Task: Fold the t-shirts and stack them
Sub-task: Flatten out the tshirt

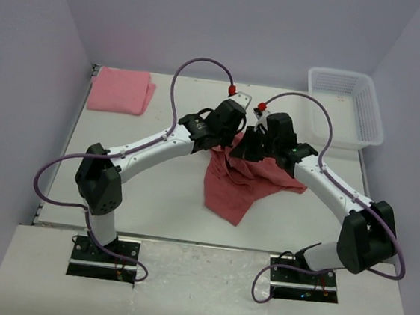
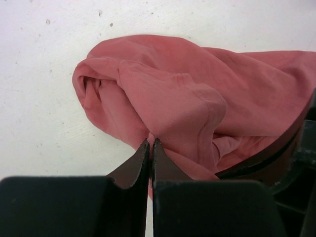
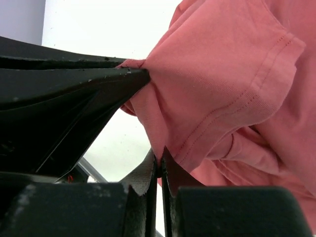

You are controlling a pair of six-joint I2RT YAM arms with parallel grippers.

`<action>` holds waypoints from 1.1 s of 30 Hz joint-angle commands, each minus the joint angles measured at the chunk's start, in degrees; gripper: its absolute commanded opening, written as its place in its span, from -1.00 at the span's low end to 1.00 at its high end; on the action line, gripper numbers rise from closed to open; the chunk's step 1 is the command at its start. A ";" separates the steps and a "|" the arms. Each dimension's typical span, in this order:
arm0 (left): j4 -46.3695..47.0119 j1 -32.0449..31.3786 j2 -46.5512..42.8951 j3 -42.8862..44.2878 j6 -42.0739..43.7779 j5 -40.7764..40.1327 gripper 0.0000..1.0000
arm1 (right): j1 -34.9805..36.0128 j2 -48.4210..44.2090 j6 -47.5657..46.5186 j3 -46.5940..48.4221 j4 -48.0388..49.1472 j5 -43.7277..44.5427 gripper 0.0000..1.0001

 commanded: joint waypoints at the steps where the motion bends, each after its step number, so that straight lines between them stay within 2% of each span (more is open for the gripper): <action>1: -0.19 0.65 -2.82 -0.59 1.00 -3.37 -1.00 | 1.64 -2.84 -0.74 3.60 -2.59 5.67 -1.00; 6: -5.82 1.44 -7.12 -0.51 0.04 -11.73 -1.00 | 2.79 -7.59 -4.26 9.83 -16.40 26.39 -1.00; 9: -8.98 1.80 -10.46 -0.24 0.65 -14.55 -1.00 | 2.53 -9.87 -6.81 12.39 -19.84 30.81 -1.00; 14: -11.28 1.80 -15.99 -0.85 0.91 -16.40 -1.00 | 2.44 -10.05 -10.15 17.31 -23.00 31.18 -1.00; 20: -13.65 1.89 -21.80 -2.97 0.74 -17.62 -1.00 | 2.09 -9.97 -11.56 22.75 -27.13 36.19 -1.00; 24: -16.28 1.80 -25.40 -3.14 -0.05 -22.09 -1.00 | 2.17 -12.42 -11.73 27.05 -29.24 36.19 -1.00; 30: -19.88 1.80 -31.99 0.72 -0.75 -26.59 -1.00 | 2.61 -14.97 -14.01 36.36 -37.23 39.96 -1.00; 33: -18.50 1.80 -37.17 2.75 0.91 -26.60 -1.00 | 2.88 -16.20 -16.03 42.50 -41.37 43.12 -1.00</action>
